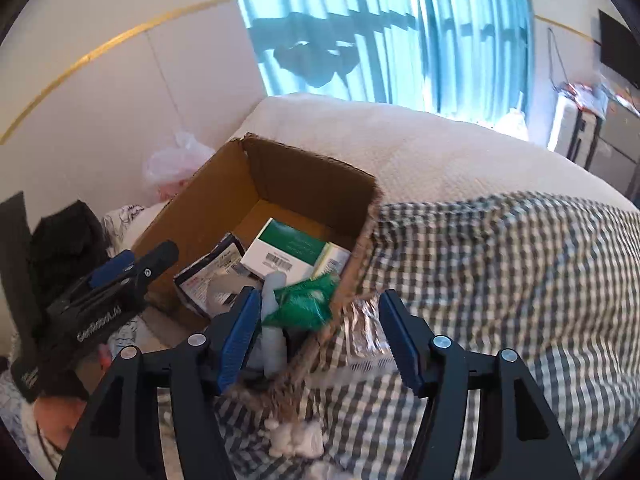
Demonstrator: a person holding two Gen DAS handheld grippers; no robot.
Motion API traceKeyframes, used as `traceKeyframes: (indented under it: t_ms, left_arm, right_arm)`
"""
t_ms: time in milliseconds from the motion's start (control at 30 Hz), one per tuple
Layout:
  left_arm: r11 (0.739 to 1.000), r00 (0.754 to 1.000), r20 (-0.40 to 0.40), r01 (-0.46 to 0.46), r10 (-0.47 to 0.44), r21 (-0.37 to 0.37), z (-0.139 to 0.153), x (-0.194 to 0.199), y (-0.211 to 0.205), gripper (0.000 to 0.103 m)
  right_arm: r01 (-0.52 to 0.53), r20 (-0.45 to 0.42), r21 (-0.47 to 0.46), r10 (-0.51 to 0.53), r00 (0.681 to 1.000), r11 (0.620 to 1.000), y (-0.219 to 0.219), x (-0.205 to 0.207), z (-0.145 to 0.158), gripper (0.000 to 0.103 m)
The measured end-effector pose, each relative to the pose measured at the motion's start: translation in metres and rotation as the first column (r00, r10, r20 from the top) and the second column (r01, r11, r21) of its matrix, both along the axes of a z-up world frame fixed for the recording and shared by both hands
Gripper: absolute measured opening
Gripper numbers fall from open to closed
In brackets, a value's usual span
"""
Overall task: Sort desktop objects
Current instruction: 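Grasp the white foam figure with the left gripper while the right grasps the lace cloth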
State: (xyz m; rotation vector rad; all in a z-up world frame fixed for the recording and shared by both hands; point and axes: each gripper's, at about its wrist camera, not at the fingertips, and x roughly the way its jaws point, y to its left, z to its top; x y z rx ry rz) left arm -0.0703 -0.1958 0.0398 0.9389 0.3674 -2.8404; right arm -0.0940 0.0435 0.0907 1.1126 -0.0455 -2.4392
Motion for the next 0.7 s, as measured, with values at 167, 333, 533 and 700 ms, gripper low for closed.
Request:
traceKeyframes:
  t_ms: [167, 333, 533, 700]
  left_arm:
    - [0.998, 0.999, -0.003, 0.038, -0.038, 0.049, 0.019, 0.024, 0.007, 0.091]
    - [0.991, 0.991, 0.017, 0.133, -0.133, 0.028, 0.033, 0.051, 0.032, 0.091]
    - [0.963, 0.955, 0.145, 0.267, -0.260, -0.035, -0.003, 0.075, 0.076, 0.091]
    - [0.950, 0.920, 0.268, 0.308, -0.284, -0.051, -0.054, 0.080, 0.098, 0.091]
  right_arm:
    - [0.024, 0.048, 0.057, -0.027, 0.998, 0.998, 0.037, 0.035, 0.011, 0.068]
    - [0.000, 0.102, 0.122, -0.012, 0.995, 0.992, 0.059, 0.075, -0.003, 0.068]
    - [-0.127, 0.164, 0.204, 0.094, 0.982, 0.971, 0.053, 0.100, -0.054, 0.068]
    - [-0.232, 0.211, 0.197, 0.190, 0.959, 0.953, 0.037, 0.102, -0.094, 0.068]
